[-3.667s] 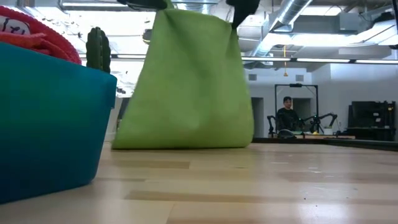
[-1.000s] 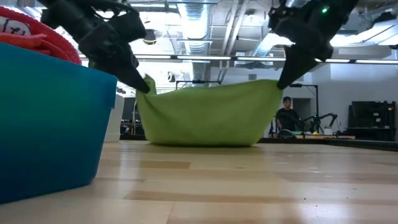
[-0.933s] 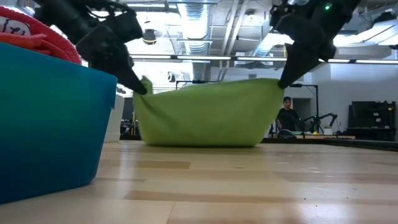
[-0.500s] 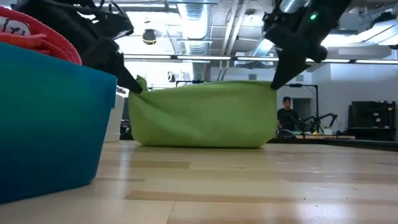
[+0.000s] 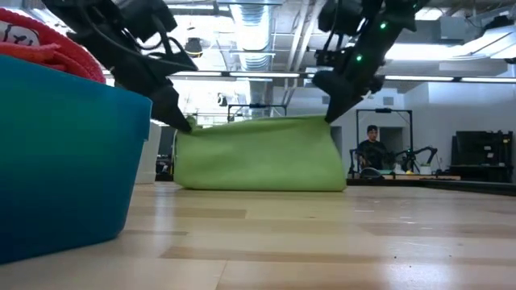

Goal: Fold microfiber towels
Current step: Fold the green microfiber

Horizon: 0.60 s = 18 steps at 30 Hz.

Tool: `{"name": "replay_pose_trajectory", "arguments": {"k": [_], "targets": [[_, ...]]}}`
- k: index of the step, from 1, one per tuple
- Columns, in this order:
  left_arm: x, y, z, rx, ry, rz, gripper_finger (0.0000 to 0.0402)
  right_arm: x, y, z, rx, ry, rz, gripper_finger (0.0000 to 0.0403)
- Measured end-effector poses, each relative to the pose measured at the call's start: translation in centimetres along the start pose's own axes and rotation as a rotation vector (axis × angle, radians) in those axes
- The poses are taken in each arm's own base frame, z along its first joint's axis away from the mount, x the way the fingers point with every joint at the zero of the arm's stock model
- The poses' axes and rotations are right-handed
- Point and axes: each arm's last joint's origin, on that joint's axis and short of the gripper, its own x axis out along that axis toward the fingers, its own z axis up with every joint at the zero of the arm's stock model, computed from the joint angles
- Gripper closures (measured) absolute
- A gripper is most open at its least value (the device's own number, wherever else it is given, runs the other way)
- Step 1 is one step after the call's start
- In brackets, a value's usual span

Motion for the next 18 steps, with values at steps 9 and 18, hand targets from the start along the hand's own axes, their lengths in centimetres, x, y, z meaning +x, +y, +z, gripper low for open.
{"name": "replay_pose_trajectory", "arguments": {"k": [9,18], "targets": [[2.2,4.3,0.3,-0.031,-0.009,-0.025,0.0401,4.7,-1.5,0.1,-0.031,0.074,-0.036,0.0403],[3.2,7.1,0.1,-0.083,-0.034,-0.068,0.0401,6.8,-1.7,-0.2,-0.079,0.106,-0.076,0.0403]]}}
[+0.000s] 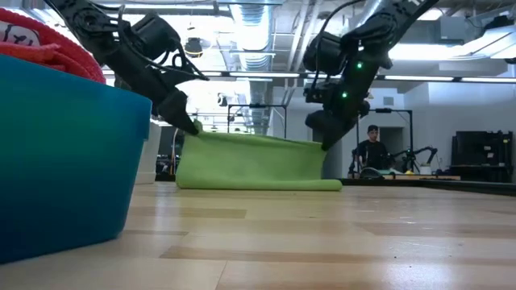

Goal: Fold microfiber towels
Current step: Fold the green microfiber

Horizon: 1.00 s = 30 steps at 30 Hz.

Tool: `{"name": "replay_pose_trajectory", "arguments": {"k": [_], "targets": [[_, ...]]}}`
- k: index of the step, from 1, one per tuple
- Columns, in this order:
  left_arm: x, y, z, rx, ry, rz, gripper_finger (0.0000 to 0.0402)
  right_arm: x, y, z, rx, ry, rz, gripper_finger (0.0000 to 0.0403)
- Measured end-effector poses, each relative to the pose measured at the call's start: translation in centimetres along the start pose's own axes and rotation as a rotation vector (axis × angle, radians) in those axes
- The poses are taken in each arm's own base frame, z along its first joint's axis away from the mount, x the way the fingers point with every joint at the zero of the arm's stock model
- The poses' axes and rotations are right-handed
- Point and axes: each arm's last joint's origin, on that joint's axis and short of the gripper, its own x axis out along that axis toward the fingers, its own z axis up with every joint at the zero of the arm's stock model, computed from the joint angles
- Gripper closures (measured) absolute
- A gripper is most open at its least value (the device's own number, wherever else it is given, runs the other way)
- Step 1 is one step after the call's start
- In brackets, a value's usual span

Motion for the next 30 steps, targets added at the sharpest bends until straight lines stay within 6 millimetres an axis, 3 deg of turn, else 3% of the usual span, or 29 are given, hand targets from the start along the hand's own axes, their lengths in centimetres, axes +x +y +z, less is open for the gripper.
{"name": "replay_pose_trajectory", "arguments": {"k": [7,12,18,30], "targets": [[0.5,0.4,0.4,-0.022,-0.054,-0.012,0.0401,-1.4,-1.1,0.1,0.007,-0.016,-0.035,0.0403],[1.9,0.0,-0.3,-0.018,-0.007,-0.015,0.0401,-2.7,-1.1,0.2,0.007,-0.044,-0.027,0.0403],[3.4,-0.4,-1.1,-0.022,0.033,-0.02,0.0401,-1.0,-1.1,0.1,0.013,-0.01,-0.008,0.0403],[3.3,-0.1,-0.8,-0.021,0.013,0.02,0.0401,1.2,-1.5,0.1,0.001,0.011,-0.027,0.0402]]}}
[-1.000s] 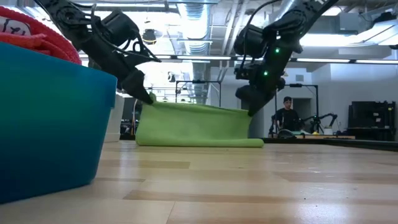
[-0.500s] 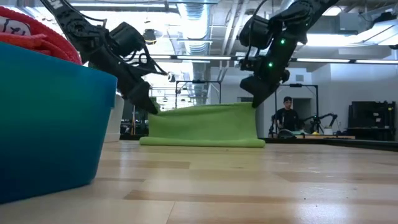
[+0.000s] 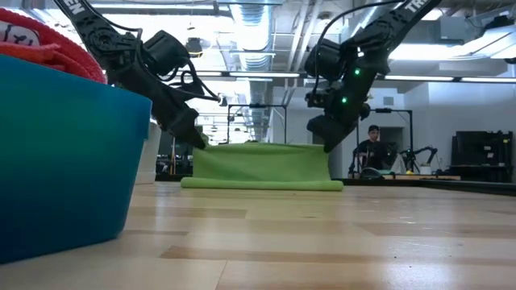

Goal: Fold microfiber towels
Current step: Fold the green microfiber

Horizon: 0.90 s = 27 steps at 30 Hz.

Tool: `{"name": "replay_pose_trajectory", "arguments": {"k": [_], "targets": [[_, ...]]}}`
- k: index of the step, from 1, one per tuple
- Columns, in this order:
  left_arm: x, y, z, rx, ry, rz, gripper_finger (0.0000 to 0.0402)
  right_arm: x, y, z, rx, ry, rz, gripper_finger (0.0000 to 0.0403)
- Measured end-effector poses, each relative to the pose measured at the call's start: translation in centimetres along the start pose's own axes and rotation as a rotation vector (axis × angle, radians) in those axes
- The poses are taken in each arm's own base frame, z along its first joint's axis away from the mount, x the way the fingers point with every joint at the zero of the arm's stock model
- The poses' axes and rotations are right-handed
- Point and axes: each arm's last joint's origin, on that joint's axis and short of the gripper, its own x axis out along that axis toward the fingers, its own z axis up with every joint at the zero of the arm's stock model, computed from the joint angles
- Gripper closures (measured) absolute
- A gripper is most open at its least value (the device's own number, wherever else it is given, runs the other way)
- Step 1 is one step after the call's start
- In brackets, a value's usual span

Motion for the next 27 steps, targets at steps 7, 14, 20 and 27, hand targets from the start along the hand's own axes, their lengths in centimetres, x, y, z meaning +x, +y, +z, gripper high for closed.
{"name": "replay_pose_trajectory", "arguments": {"k": [7,14,20,27], "targets": [[0.1,0.2,0.0,-0.006,-0.002,0.001,0.0401,0.4,-0.6,0.1,0.01,-0.005,0.026,0.04],[0.1,0.3,0.0,-0.008,-0.002,0.036,0.0394,0.8,-1.5,0.2,0.037,-0.001,0.018,0.0389],[0.1,0.5,0.0,0.0,0.007,0.057,0.0351,1.1,-2.3,0.3,0.065,-0.011,0.001,0.0383],[0.1,0.7,-0.1,-0.005,0.014,0.055,0.0297,1.5,-2.9,0.5,0.086,-0.025,0.021,0.0368]]}}
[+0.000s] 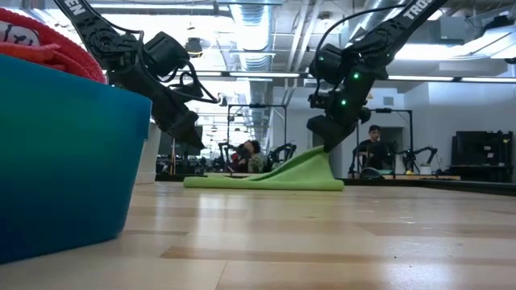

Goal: Fold microfiber towels
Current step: Fold the green microfiber

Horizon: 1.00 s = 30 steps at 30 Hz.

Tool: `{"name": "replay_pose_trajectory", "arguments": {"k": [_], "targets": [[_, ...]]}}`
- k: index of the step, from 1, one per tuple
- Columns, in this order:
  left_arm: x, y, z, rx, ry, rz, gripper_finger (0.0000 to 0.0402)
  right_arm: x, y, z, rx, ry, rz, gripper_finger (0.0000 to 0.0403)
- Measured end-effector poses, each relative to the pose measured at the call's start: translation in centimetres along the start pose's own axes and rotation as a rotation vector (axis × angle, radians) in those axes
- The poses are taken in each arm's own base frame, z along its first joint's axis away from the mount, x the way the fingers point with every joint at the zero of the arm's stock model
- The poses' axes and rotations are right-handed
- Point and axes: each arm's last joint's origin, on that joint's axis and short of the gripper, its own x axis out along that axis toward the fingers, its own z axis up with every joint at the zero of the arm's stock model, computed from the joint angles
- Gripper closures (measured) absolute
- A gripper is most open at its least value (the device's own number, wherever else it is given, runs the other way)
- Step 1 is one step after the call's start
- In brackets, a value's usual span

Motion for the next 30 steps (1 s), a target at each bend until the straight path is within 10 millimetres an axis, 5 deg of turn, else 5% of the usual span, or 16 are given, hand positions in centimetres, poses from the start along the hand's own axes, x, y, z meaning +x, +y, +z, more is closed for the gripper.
{"name": "replay_pose_trajectory", "arguments": {"k": [4,10,18,30], "targets": [[0.0,-0.1,0.0,0.014,-0.008,-0.063,0.0283,0.2,-0.5,0.0,0.017,0.002,0.015,0.0339],[-0.1,-0.9,-0.2,0.267,-0.05,-0.285,0.028,0.4,-0.8,0.0,0.02,0.004,0.068,0.0278],[-0.1,-0.9,0.3,0.436,-0.138,-0.305,0.028,0.4,-0.8,0.1,0.017,-0.008,0.087,0.021],[5.3,-1.3,3.6,0.351,0.166,-0.23,0.028,0.4,-0.8,0.1,-0.004,-0.009,0.089,0.0204]]}}
